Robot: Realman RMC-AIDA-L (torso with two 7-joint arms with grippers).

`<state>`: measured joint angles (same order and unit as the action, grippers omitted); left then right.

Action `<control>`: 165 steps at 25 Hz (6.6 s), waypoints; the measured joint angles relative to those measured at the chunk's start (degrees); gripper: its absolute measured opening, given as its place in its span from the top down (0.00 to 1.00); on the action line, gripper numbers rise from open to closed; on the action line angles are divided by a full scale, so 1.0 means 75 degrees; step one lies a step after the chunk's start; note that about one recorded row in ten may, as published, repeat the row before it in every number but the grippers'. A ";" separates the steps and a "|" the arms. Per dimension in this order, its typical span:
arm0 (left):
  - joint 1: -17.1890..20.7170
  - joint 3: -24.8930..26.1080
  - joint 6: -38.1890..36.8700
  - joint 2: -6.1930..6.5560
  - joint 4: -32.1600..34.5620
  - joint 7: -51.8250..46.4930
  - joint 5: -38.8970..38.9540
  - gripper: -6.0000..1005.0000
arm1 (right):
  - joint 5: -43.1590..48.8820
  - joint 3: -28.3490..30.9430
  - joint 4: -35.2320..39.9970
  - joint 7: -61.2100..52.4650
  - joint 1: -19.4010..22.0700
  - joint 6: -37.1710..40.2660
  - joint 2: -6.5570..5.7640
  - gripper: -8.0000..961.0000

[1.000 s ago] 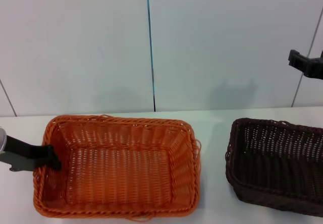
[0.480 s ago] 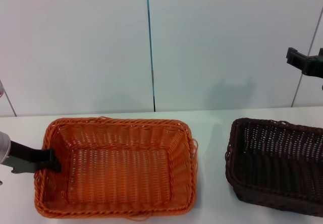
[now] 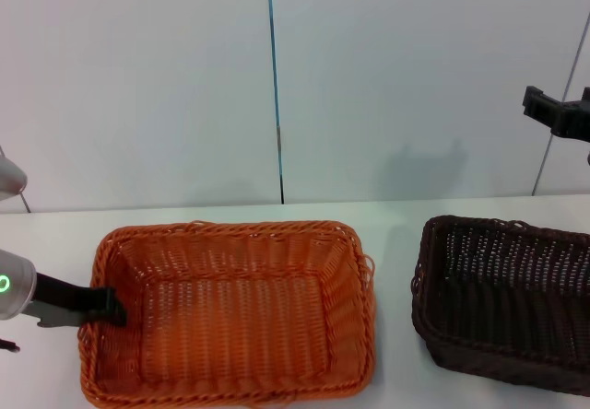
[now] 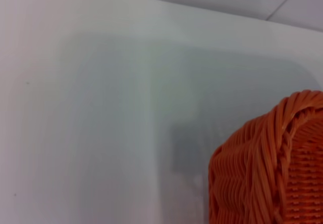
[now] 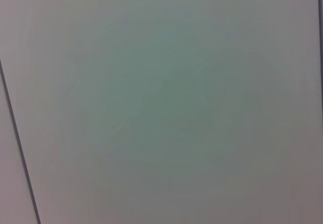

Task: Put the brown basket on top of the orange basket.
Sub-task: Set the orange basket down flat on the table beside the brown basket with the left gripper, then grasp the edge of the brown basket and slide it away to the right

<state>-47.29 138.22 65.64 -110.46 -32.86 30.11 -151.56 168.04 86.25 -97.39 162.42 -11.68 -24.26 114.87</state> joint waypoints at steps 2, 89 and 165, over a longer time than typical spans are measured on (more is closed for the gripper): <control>0.0014 -0.0004 -0.0022 -0.0026 0.0000 0.0045 0.0004 0.88 | 0.0000 -0.0005 0.0007 0.0000 -0.0001 0.0000 0.0000 0.21; 0.3822 -0.2468 -0.7117 -0.1759 -0.4237 0.1966 0.4581 0.07 | -0.0012 0.0396 -0.1755 -0.0013 0.0182 -0.2428 0.0033 0.21; 0.4271 -0.2698 -0.6334 -0.1727 -0.4900 0.2478 0.4364 0.09 | -0.0022 0.2491 0.3844 -0.0023 -0.1448 -0.4265 -0.0190 0.34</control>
<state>-15.25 117.99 18.14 -123.42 -69.61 48.70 -118.82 167.88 104.93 -68.56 162.25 -22.54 -56.25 113.44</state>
